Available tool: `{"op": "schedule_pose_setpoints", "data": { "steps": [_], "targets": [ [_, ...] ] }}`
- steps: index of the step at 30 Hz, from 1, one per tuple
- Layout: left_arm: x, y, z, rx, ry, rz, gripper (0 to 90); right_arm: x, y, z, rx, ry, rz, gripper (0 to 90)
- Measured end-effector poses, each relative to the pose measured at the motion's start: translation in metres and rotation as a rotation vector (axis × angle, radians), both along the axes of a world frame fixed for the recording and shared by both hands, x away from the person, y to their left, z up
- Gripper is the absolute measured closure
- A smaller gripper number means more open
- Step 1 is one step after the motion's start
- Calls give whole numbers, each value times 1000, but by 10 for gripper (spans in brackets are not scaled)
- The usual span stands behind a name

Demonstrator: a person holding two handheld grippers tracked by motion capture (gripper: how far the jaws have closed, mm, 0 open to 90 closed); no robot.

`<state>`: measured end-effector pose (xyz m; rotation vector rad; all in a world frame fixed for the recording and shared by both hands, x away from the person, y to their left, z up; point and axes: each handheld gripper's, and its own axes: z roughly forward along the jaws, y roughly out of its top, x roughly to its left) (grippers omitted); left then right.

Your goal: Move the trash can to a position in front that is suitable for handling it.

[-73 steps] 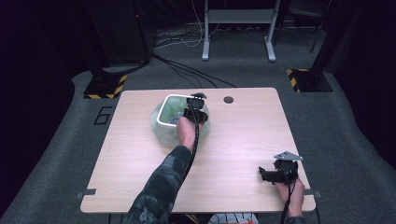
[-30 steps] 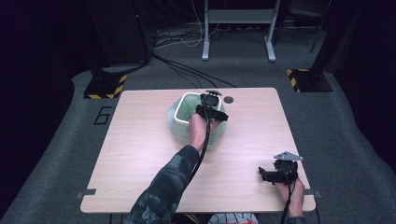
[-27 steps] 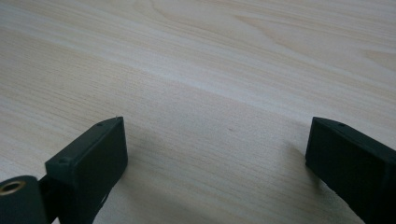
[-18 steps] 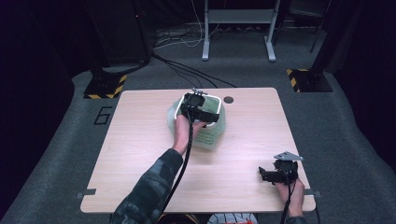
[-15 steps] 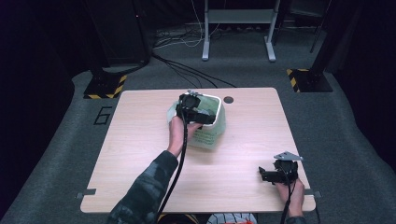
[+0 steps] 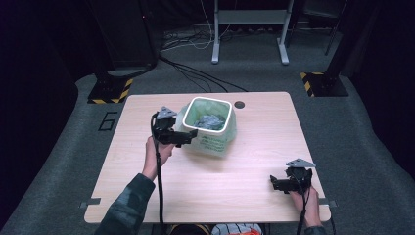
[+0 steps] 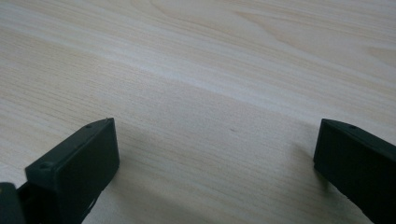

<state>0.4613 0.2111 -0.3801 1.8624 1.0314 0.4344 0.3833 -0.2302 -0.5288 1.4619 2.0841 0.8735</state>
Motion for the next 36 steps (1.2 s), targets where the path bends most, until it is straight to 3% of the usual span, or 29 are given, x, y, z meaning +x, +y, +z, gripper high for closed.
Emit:
{"op": "schedule_pose_setpoints", "data": {
  "steps": [2, 4, 6, 7, 8, 14, 25, 30, 36],
  "targets": [
    [0, 12, -5, -33, 32, 16, 0, 2, 1, 2, -6, 21, 6, 0],
    [0, 22, -10, -59, 35, 25, 0, 3, 1, 4, -17, 47, 7, 0],
    [-1, 26, -11, -66, 46, 21, 0, 4, 1, 7, 15, 41, 11, 0],
    [-1, 30, -13, -101, 41, 5, 0, 5, 0, 8, 29, 38, 15, 0],
    [-1, 32, -14, -110, 46, -1, 0, 4, 0, 12, 49, 27, 20, 5],
    [-4, 39, -14, -118, 44, -18, 0, 5, 4, 32, 92, -13, 26, 26],
    [-4, 50, -13, -113, 44, 2, 0, 16, 25, 61, 104, -27, 86, 31],
    [-1, 52, -13, -135, 46, 14, 0, 20, 33, 73, 100, -38, 104, 33],
    [-2, 51, -9, -117, 49, 17, 0, 24, 39, 86, 112, -51, 122, 36]
  ]
}}
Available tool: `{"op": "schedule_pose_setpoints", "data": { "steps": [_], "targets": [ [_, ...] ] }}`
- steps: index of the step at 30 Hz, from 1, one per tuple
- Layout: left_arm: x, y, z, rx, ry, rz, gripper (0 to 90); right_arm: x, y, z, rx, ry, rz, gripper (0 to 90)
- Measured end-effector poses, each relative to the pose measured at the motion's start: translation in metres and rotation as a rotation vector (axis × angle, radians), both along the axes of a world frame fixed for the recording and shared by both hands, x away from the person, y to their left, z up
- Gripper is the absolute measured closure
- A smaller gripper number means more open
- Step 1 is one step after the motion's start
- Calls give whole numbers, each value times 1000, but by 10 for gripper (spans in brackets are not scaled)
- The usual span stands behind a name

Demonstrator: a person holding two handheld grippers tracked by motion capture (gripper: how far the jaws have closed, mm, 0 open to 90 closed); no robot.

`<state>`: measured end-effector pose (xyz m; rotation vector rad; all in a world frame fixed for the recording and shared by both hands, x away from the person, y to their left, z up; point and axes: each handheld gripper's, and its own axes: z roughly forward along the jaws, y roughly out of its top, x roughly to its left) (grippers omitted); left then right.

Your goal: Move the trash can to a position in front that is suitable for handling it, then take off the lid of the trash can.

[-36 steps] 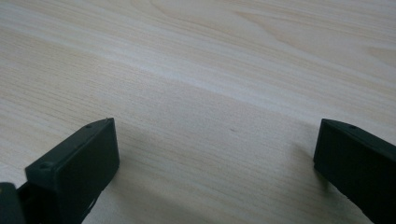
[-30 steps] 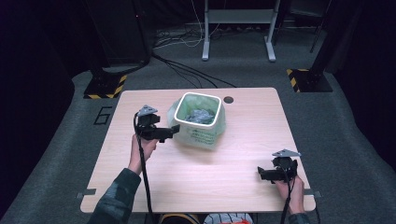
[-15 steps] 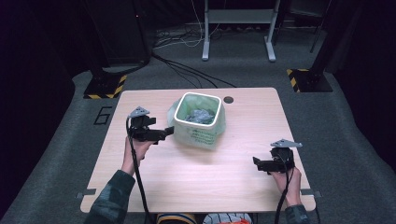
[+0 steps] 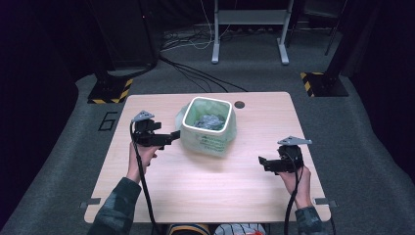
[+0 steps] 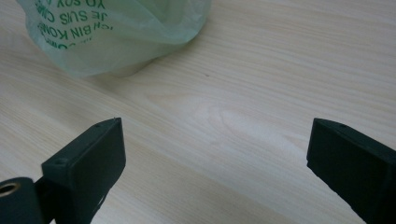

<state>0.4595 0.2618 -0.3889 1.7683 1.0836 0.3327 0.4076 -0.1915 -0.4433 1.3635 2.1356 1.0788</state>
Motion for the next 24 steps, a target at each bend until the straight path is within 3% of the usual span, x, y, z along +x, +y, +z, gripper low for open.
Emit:
{"op": "schedule_pose_setpoints", "data": {
  "steps": [5, 15, 20, 24],
  "targets": [
    [4, 0, 2, -3, 13, 0, 0, 7, 6, 14, 20, -8, 19, 39],
    [17, -8, 8, 26, 43, -2, 0, 38, 31, 55, 33, -11, 53, 67],
    [35, -11, 8, 47, 75, 27, 10, 55, 48, 67, 32, -2, 61, 95],
    [54, -17, 8, 73, 90, 58, 108, 72, 63, 75, 72, 16, 65, 141]
  ]
}}
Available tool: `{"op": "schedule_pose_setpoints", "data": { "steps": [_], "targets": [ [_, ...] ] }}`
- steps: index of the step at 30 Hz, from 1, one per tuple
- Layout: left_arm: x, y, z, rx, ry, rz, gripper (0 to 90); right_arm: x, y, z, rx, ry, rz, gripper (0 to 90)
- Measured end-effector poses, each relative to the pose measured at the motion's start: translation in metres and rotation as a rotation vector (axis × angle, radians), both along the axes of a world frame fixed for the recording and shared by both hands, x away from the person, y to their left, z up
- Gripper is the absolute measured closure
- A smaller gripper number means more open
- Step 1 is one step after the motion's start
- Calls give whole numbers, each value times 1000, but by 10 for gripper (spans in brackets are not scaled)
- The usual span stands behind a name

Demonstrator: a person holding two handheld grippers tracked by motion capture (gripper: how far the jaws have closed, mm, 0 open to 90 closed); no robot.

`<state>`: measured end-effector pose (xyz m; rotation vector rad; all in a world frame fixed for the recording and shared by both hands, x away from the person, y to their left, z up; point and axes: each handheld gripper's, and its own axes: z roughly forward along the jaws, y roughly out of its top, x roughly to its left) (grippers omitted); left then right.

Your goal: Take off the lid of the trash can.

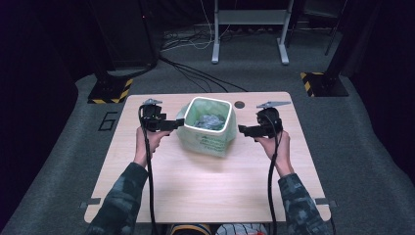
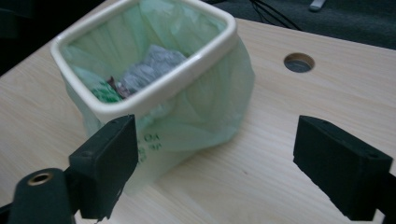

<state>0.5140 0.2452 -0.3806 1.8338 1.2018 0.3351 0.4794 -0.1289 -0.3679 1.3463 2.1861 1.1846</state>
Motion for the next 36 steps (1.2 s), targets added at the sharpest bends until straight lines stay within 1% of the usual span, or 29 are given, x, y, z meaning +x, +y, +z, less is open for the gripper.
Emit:
{"op": "schedule_pose_setpoints", "data": {
  "steps": [2, 3, 5, 7, 8, 9, 10, 11, 12, 13, 14, 15, 16, 17, 18, 19, 21, 22, 23, 24, 25, 26, 27, 30, 32, 33, 34, 35, 36],
  "targets": [
    [7, -2, 0, 2, 8, 1, 131, 6, 7, 3, 4, 4, -9, 148],
    [12, -5, 0, 8, 14, 3, 142, 8, 10, 4, 9, 3, -2, 153],
    [19, -11, -1, 33, 14, 4, 153, 15, 20, 7, 22, 7, -2, 185],
    [25, -16, -4, 50, 26, -3, 188, 21, 28, 7, 29, 12, -3, 222],
    [28, -18, -5, 61, 28, 0, 224, 24, 34, 7, 24, 18, -8, 248],
    [31, -20, -6, 62, 26, 2, 242, 27, 37, 6, 17, 20, -15, 266],
    [33, -21, -6, 60, 21, -6, 283, 32, 40, 3, 14, 27, -22, 285],
    [37, -24, -7, 60, 26, -14, 302, 35, 42, 2, 18, 44, -27, 289],
    [41, -26, -8, 60, 30, -12, 322, 40, 45, -1, 24, 59, -30, 315],
    [44, -28, -9, 75, 21, -24, 342, 43, 48, -3, 4, 61, -47, 340],
    [46, -31, -10, 99, 16, -17, 377, 47, 51, -7, -9, 68, -60, 349],
    [47, -33, -11, 111, 14, -19, 385, 51, 53, -10, -9, 81, -59, 360],
    [49, -35, -13, 111, 18, -25, 402, 53, 55, -12, -8, 94, -66, 372],
    [54, -38, -17, 128, 50, -33, 410, 55, 56, -15, -8, 102, -68, 380],
    [56, -39, -19, 125, 64, -29, 431, 59, 59, -18, -7, 120, -67, 396],
    [58, -39, -20, 112, 70, -33, 468, 61, 61, -21, -14, 123, -72, 417],
    [59, -40, -23, 95, 80, -25, 549, 65, 63, -23, -8, 136, -66, 449],
    [59, -40, -24, 84, 88, -16, 598, 67, 64, -24, -7, 148, -74, 471],
    [58, -41, -26, 59, 103, -9, 631, 69, 66, -24, -10, 157, -80, 469],
    [57, -42, -26, 59, 106, 4, 669, 73, 69, -25, -34, 155, -88, 473],
    [56, -43, -26, 61, 107, 20, 680, 74, 69, -25, -38, 151, -93, 490],
    [53, -46, -25, 79, 106, 33, 683, 75, 69, -24, -38, 147, -102, 504],
    [51, -47, -25, 84, 107, 55, 682, 78, 70, -24, -39, 151, -109, 524],
    [47, -49, -25, 83, 111, 89, 684, 80, 74, -22, -62, 134, -120, 566],
    [44, -50, -25, 92, 106, 104, 682, 82, 77, -23, -88, 105, -121, 580],
    [43, -50, -25, 91, 104, 112, 680, 82, 77, -23, -91, 106, -124, 574],
    [43, -50, -25, 82, 103, 115, 680, 84, 78, -24, -94, 119, -129, 556],
    [42, -51, -26, 78, 101, 119, 682, 85, 79, -25, -97, 137, -128, 551],
    [42, -51, -26, 76, 100, 121, 685, 86, 80, -28, -88, 156, -122, 562]
  ]
}}
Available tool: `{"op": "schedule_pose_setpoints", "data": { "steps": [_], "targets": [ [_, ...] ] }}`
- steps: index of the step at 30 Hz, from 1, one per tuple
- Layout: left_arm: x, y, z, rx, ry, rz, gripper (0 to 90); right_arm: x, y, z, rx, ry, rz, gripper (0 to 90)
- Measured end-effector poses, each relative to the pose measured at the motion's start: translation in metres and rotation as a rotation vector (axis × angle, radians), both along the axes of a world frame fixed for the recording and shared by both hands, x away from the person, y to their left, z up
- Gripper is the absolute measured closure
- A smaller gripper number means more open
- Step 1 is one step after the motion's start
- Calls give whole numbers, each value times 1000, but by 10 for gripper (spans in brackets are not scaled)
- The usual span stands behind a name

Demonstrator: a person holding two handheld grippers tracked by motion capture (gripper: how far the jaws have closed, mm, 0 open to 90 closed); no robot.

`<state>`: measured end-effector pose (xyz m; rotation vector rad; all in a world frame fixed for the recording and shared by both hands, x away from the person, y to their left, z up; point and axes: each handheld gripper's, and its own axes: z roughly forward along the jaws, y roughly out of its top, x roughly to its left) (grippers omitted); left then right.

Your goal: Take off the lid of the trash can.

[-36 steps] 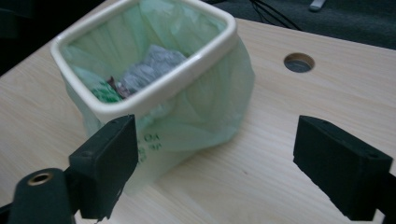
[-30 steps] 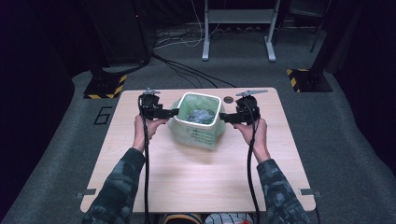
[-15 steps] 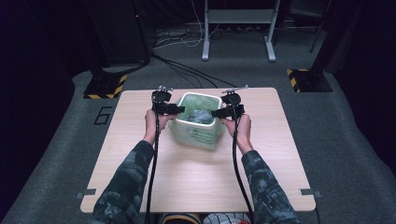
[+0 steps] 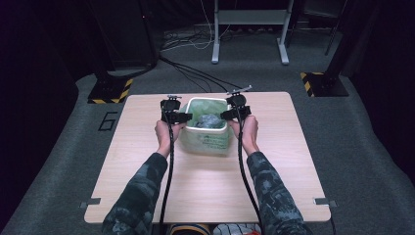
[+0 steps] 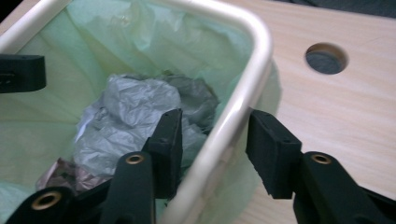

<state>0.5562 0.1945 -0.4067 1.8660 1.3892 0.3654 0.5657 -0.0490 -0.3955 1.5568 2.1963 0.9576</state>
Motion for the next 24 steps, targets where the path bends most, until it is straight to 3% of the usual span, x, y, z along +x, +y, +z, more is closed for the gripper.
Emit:
{"op": "schedule_pose_setpoints", "data": {
  "steps": [5, 12, 19, 24],
  "targets": [
    [0, -3, 2, 23, 8, -1, 685, 0, 3, -3, -19, -16, -17, 616],
    [1, -5, 2, 27, 6, 2, 692, -2, 9, 4, -90, -47, -34, 620],
    [0, -7, 6, 24, 0, 6, 689, -1, 6, 15, -79, -31, -41, 618],
    [-2, -8, 15, 43, -18, 5, 689, -4, 5, 21, -63, -55, -42, 620]
  ]
}}
